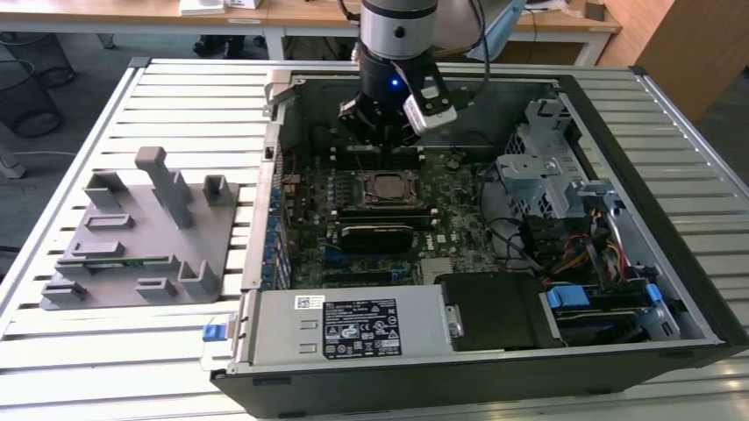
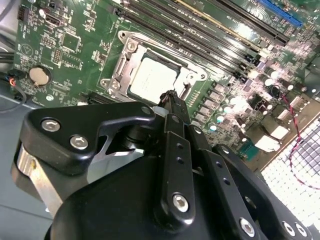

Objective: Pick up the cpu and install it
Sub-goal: 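Install the first cpu locking lever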

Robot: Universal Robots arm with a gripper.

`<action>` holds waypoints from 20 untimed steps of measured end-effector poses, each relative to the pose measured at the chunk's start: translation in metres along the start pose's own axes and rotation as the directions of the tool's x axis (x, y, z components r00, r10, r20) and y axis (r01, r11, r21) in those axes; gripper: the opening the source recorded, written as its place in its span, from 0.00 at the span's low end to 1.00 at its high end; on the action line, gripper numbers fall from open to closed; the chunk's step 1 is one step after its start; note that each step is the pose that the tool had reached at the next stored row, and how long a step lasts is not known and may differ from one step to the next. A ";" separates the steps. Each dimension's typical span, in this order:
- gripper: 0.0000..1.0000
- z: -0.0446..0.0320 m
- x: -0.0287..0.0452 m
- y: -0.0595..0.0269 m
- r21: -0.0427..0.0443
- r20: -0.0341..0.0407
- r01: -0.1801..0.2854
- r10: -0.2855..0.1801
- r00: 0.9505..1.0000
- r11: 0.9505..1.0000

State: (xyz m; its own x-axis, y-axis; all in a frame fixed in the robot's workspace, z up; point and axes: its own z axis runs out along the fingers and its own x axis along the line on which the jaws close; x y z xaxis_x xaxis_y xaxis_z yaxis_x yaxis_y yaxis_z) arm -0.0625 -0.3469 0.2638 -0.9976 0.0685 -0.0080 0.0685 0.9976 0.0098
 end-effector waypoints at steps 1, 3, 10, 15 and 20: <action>0.11 0.0001 0.0008 -0.0001 0.000 0.000 0.005 -0.005 1.000 1.000; 0.11 0.0002 0.0021 -0.0001 0.000 0.000 0.011 -0.011 1.000 1.000; 0.11 0.0004 0.0033 -0.0002 0.000 0.003 0.015 -0.015 1.000 1.000; 0.11 0.0003 0.0058 -0.0004 0.000 0.003 0.015 -0.015 1.000 1.000; 0.11 0.0003 0.0086 -0.0006 0.000 0.003 0.015 -0.015 1.000 1.000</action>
State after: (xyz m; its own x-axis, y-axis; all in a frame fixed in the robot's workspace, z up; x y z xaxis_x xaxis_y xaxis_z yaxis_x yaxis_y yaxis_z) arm -0.0711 -0.3469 0.2634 -0.9985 0.0536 -0.0115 0.0535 0.9985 0.0100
